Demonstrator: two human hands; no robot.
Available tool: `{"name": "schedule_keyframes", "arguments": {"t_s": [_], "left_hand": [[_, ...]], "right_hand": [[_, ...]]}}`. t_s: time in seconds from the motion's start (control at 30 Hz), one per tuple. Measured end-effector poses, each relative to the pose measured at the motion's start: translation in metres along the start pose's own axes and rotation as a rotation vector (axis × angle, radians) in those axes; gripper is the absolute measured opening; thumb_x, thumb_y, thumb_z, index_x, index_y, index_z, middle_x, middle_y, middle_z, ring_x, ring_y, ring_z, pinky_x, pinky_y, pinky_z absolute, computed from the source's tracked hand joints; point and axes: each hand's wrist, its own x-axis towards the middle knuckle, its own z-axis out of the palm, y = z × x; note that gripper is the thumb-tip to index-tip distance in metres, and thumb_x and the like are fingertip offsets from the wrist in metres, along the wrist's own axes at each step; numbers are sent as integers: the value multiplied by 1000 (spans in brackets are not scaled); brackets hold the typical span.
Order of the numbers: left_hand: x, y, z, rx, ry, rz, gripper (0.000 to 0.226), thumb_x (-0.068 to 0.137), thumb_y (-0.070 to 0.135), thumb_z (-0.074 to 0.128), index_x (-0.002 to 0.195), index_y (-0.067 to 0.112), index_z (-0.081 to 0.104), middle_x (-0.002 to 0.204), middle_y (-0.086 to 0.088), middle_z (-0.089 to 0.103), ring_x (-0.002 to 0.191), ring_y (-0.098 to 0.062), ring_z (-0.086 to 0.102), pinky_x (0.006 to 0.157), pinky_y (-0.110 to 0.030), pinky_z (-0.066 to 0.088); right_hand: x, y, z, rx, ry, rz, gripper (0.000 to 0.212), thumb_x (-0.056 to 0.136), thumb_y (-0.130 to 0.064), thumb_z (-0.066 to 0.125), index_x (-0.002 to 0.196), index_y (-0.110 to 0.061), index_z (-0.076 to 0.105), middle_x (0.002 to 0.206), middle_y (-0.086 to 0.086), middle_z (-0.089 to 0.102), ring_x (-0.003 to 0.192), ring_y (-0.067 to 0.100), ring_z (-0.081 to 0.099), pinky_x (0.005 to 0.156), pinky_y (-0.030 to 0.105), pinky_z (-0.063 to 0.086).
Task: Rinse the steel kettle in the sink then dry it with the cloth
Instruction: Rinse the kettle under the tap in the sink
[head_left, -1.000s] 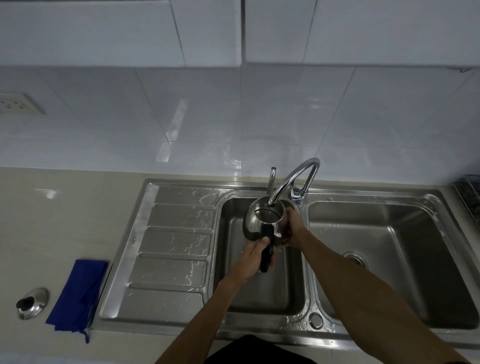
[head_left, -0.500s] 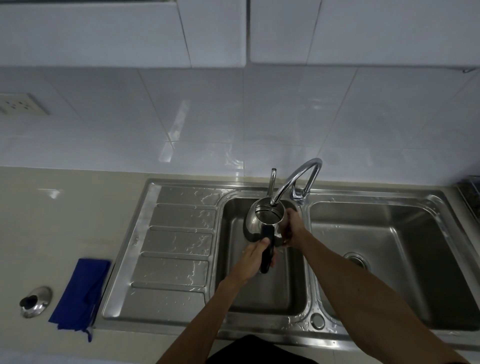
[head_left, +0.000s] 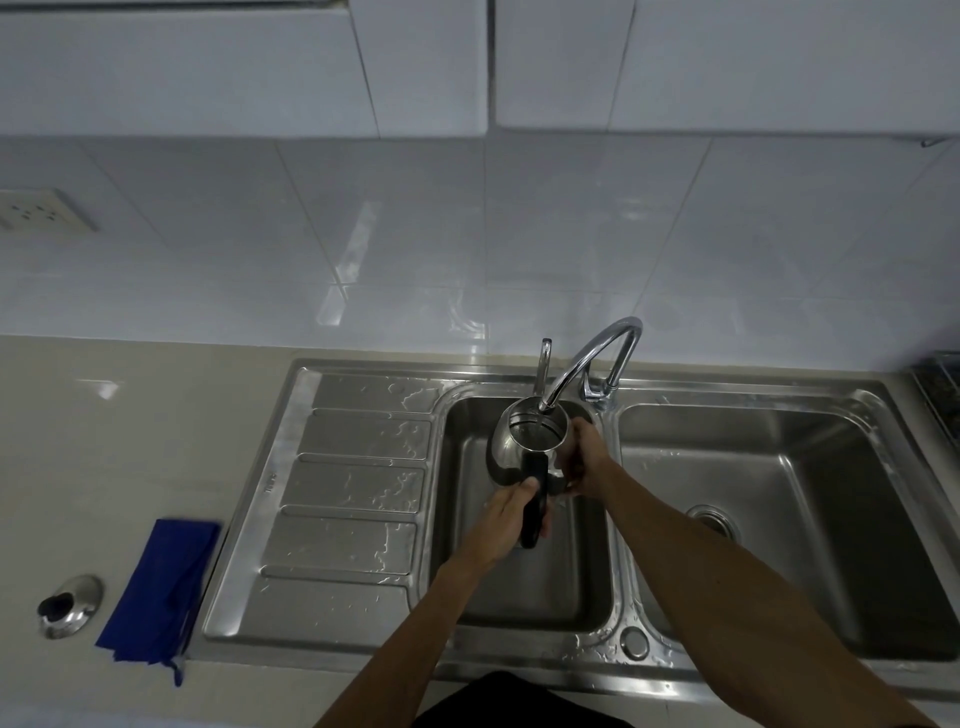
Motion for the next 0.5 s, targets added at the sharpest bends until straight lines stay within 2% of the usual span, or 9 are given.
{"name": "schedule_keyframes", "arguments": {"t_s": [0.07,0.27,0.4,0.5], "left_hand": [[0,1,0,2,0,-2,52,100,50,35,91,8,65,78,-11,66,75,-22,63,79,-34,50],[1,1,0,15,-1,-12,53,99,51,35,91,8,65,78,-12,66,75,-23,64,80,-34,50],[2,-2,-1,13,-8,-20,54,100,52,36,94,7,65,80,-11,67,77,-23,64,82,-36,51],[2,0,0,12,-5,-15,54,100,52,37,94,7,65,79,-11,67,76,-24,64,80,-37,51]], "right_hand": [[1,1,0,-6,13,9,57,61,-63,58,92,-16,67,90,12,65,83,27,61,81,40,52],[-3,1,1,-2,14,11,55,65,-62,56,92,-15,67,89,11,65,86,28,60,77,37,51],[16,4,-4,-2,10,16,74,44,-65,62,101,-18,69,96,11,68,87,28,63,74,37,53],[20,4,-6,-1,13,19,79,44,-65,62,107,-18,70,105,11,69,93,29,64,75,39,54]]}}
